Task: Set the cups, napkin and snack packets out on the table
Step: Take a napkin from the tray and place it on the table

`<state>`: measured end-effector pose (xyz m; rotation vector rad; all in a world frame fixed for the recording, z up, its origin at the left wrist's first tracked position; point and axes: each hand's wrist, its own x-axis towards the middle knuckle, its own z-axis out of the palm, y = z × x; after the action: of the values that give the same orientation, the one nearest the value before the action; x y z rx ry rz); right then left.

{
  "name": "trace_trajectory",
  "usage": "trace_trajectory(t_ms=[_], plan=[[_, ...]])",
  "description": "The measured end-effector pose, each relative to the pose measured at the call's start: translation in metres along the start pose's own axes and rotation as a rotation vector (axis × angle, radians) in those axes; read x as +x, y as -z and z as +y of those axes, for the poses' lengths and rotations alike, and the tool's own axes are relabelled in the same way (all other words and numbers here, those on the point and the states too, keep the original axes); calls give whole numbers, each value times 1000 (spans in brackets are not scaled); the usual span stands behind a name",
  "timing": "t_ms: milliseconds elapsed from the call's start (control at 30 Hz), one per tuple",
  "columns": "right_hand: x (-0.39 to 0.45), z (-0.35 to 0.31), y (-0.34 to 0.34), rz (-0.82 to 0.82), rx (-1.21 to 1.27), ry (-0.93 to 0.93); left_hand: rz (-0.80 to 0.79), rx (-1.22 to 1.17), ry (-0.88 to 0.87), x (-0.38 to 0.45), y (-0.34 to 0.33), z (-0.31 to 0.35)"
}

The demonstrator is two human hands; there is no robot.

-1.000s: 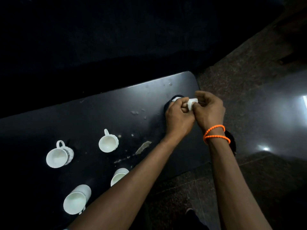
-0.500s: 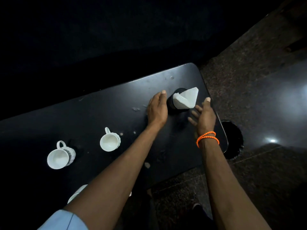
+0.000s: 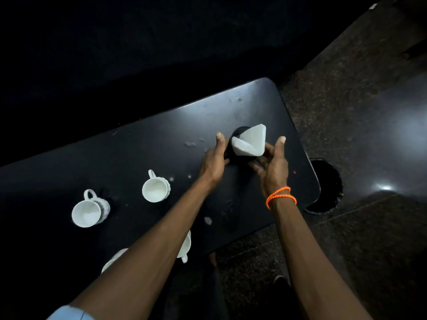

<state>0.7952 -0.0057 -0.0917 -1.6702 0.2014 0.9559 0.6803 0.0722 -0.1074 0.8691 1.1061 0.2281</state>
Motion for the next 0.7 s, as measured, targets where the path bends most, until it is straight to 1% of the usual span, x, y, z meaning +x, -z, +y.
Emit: trace_trajectory(t_ms=[167,400,533,700], plan=[[-34,31,10,-5,21,-20,19,-80,27,-29,17,-33],[-76,73,15,-15,56,-60,61,-109,57,-73,37,-63],[-96,91,15,-30,63,-69,108,-65,52,-89,46,-76],[-108,106,17,-24,51,-70,123,-52,58,-100,53,-87]])
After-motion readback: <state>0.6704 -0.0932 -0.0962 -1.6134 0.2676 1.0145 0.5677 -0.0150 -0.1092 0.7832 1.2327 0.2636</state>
